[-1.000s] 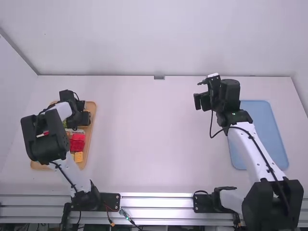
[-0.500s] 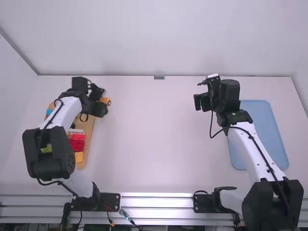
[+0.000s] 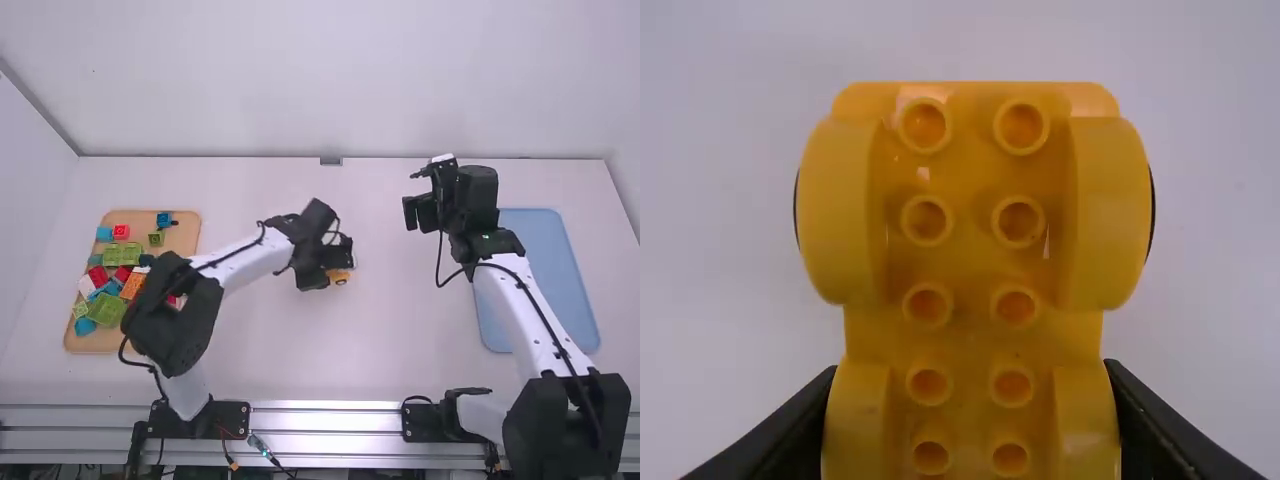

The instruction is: Assemble lego blocks to make yellow taxi

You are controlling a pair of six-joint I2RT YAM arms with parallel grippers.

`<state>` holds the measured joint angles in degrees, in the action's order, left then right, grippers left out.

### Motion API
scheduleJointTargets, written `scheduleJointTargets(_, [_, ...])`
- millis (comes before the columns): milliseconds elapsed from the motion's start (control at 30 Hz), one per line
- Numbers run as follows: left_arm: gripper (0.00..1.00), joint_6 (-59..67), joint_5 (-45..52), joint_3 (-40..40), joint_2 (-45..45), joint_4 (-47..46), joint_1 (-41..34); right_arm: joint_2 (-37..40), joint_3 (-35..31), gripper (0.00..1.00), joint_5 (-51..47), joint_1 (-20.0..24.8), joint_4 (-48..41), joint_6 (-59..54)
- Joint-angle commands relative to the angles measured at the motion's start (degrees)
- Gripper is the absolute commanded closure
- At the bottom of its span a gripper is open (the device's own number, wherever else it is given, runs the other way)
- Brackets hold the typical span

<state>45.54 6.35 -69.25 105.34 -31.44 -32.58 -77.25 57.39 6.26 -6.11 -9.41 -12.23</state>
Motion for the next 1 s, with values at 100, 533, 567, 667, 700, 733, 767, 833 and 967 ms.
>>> scheduleJointTargets(100, [0.85,1.88,-2.95,1.29,4.33,2.58,-3.76,-0.35,1.77,0.01,0.13,-0.31,-0.33,0.39])
scheduleJointTargets(533, [0.22,2.54,-2.56,1.64,5.25,1.20,-2.89,-0.33,1.77,0.01,0.11,-0.31,-1.38,0.37])
scheduleJointTargets(567, [0.16,2.54,-2.80,1.81,5.25,1.73,-2.89,-0.33,1.77,0.01,0.11,-0.31,-1.40,0.37])
scheduleJointTargets(667, [0.01,2.91,-3.04,1.81,5.25,1.66,-2.89,-0.33,1.77,0.01,0.11,-0.33,-1.40,0.37])
scheduleJointTargets(700, [0.01,2.95,-3.65,1.68,5.22,1.25,-2.89,-0.33,1.77,0.01,0.09,-0.31,-1.40,0.39])
scheduleJointTargets(733, [0.01,2.75,-4.85,1.55,5.22,1.18,-2.89,-0.33,1.77,0.01,0.11,-0.33,-1.38,0.37])
scheduleJointTargets(767, [0.01,2.47,-5.81,1.25,5.09,0.70,-2.89,-0.33,1.77,0.01,0.09,-0.31,-1.38,0.37])
scheduleJointTargets(833, [0.01,2.32,-5.99,0.20,4.42,-0.96,-2.69,-0.33,1.77,0.01,0.11,-0.33,-1.33,0.35])
scheduleJointTargets(967, [0.01,1.14,-5.40,-2.64,1.20,-5.25,-0.57,-0.33,1.77,0.01,0.11,-0.31,-0.90,0.35])
